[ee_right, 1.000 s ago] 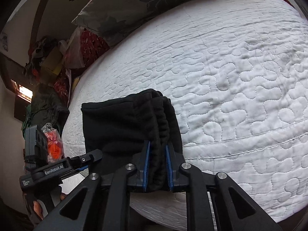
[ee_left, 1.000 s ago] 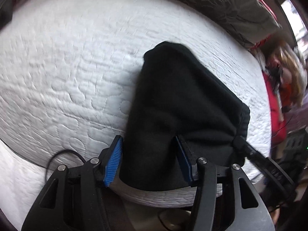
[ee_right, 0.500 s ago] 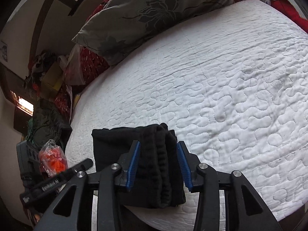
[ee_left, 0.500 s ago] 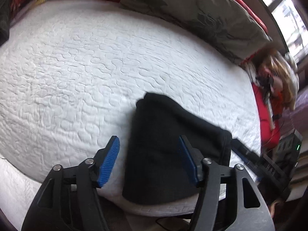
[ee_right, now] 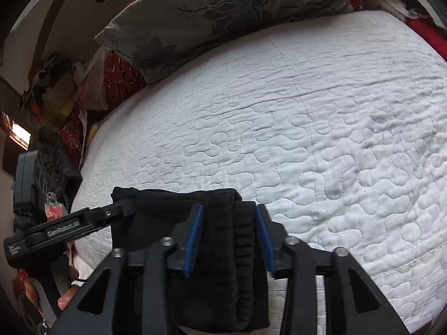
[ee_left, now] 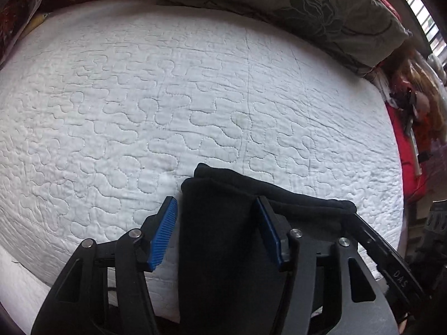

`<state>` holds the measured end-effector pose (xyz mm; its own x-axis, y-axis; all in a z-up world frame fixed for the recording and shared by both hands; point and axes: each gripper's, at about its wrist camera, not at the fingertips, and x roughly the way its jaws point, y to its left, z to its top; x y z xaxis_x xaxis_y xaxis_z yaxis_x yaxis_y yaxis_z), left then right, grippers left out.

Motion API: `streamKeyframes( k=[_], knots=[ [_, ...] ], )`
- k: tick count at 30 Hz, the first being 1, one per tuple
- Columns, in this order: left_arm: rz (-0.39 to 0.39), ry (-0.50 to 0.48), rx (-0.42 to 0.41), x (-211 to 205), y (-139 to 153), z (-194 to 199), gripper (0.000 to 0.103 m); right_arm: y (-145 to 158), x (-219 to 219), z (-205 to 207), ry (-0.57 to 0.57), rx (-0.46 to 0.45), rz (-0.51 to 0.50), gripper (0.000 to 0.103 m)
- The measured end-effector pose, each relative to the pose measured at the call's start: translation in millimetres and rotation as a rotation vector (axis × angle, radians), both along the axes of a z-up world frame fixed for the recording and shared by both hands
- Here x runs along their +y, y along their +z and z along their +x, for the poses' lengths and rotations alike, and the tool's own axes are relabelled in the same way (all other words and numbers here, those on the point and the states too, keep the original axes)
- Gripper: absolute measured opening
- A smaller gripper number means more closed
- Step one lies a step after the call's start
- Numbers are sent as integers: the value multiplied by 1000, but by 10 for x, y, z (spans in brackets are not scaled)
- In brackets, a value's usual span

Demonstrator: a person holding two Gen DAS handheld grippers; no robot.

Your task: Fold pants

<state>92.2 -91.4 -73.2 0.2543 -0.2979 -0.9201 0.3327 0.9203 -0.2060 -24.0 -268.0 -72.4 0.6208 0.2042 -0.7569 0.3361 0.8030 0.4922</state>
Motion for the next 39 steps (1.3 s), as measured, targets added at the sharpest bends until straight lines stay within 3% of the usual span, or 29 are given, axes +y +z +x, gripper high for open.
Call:
streamKeyframes(
  k=[2, 6, 12, 18, 23, 27, 30, 36, 39],
  knots=[
    [2, 1, 10, -12, -49, 5, 56, -77, -93, -34, -14, 6, 50, 22],
    [-15, 26, 42, 7, -86, 31, 56, -240, -252, -88, -72, 6, 185, 23],
    [10, 25, 19, 67, 39, -13, 56, -101, -176, -95, -51, 14, 140, 28],
    [-35, 32, -31, 223, 344, -216, 56, 49, -156, -293, -32, -21, 111, 29],
    [-166, 10, 79, 200, 324, -524, 59, 9, -201, -384, -19, -22, 163, 31],
    [-182, 15, 173, 82, 106, -657, 59, -45, -138, -345, 8, -2, 174, 31],
    [-185, 43, 180, 154, 84, -590, 59, -52, -97, -365, 17, -3, 176, 31],
    [-216, 125, 142, 522, 222, -361, 59, -37, -177, -441, -15, -9, 180, 49],
    [-221, 123, 140, 672, 146, -368, 65, -40, -179, -464, 4, -16, 183, 54]
  ],
)
